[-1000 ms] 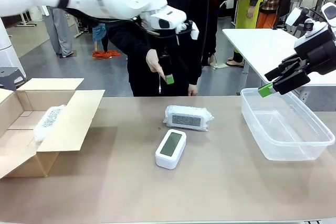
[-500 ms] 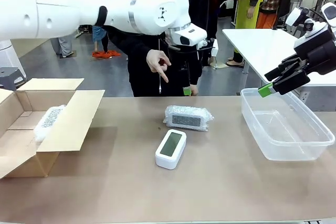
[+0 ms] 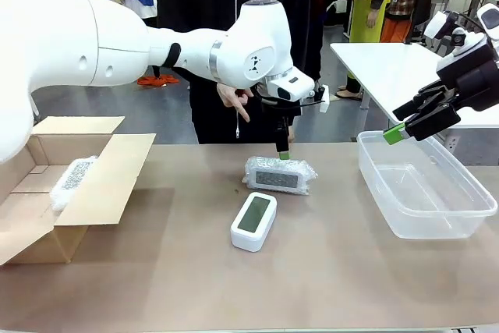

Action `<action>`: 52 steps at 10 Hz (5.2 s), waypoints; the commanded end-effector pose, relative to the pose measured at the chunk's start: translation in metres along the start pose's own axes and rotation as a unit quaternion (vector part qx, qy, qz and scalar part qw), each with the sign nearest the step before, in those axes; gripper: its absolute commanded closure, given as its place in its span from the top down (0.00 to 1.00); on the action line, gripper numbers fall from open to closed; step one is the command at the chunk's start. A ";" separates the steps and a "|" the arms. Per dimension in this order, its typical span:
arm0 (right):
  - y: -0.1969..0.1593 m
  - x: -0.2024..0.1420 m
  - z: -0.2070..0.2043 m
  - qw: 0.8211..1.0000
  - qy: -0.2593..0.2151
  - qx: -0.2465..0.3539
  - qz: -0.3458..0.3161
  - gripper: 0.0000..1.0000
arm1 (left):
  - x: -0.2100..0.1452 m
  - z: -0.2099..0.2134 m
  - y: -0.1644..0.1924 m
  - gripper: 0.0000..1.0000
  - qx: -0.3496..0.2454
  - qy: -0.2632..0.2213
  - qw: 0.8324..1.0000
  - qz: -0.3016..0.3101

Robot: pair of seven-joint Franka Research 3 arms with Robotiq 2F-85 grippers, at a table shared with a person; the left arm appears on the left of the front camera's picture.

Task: Separate and place wrapped and unwrapped clocks.
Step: Pick up the Digital clock indicated by the person, then if the picked Digital clock is wrapped, place it in the Package Box ; if not, place it in the Organizing box.

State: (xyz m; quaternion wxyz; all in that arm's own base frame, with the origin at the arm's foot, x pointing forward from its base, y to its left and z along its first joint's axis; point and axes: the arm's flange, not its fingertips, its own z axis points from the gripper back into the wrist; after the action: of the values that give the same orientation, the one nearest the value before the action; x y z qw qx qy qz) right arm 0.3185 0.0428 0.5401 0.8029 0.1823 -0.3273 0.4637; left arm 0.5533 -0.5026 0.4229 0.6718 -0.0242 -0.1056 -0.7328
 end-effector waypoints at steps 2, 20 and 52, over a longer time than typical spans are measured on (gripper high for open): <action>-0.003 0.000 -0.003 1.000 -0.013 0.013 0.004 1.00 | 0.004 0.006 0.012 1.00 0.001 0.037 0.999 0.007; -0.003 0.000 -0.003 1.000 -0.013 0.013 0.004 1.00 | -0.006 -0.059 0.044 0.76 -0.076 0.046 0.996 -0.030; -0.003 0.000 -0.003 1.000 -0.013 0.013 0.004 1.00 | -0.028 0.160 -0.029 0.53 0.016 0.039 0.998 0.045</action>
State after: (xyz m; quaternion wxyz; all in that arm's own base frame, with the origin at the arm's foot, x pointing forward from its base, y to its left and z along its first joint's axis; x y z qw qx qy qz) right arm 0.3185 0.0427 0.5401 0.8029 0.1825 -0.3273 0.4636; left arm 0.5062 -0.4391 0.5634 0.7106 0.0074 -0.0868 -0.6982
